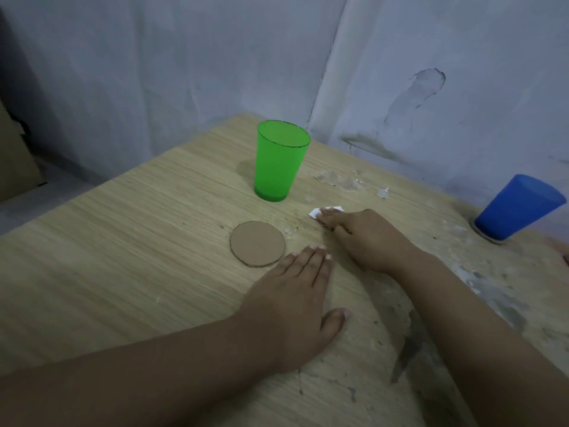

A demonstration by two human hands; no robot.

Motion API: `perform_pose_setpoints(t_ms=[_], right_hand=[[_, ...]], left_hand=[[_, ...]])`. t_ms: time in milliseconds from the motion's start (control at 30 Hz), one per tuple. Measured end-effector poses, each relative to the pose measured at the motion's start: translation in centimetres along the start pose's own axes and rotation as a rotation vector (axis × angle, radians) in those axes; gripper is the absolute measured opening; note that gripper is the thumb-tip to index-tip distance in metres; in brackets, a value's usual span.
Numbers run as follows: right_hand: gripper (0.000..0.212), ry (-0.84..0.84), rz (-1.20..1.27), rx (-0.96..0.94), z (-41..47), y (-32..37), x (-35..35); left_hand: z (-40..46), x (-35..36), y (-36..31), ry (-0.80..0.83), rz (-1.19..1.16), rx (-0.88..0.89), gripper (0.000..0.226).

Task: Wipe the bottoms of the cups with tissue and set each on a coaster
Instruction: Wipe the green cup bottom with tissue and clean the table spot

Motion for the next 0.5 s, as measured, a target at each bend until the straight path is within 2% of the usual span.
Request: perform_pose_setpoints(t_ms=[100,233,400,500], right_hand=[[0.043,-0.031,-0.02,0.014,1.4,1.0,-0.6],[0.047,0.029,0.027,-0.096,0.6,3.9,1.2],[0.045,0.014,0.19,-0.072,-3.1,0.8,0.9],[0.045,-0.013,0.136,-0.016,-3.1,-1.0,0.6]], left_hand=[[-0.1,0.0,0.1,0.005,-0.003,0.001,0.074],[0.1,-0.3,0.1,0.001,0.003,0.006,0.073],[0.0,-0.4,-0.1,-0.008,-0.001,0.015,0.076],[0.1,-0.3,-0.1,0.005,0.002,0.013,0.075]])
Point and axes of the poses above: each hand's wrist, its own z-axis towards the middle knuckle, its own x-axis out of the palm, y = z × x, the point moved 8 cm from there along z, towards the middle knuckle, and after that the axes turned 11 degrees about x, right-handed, at the moved point
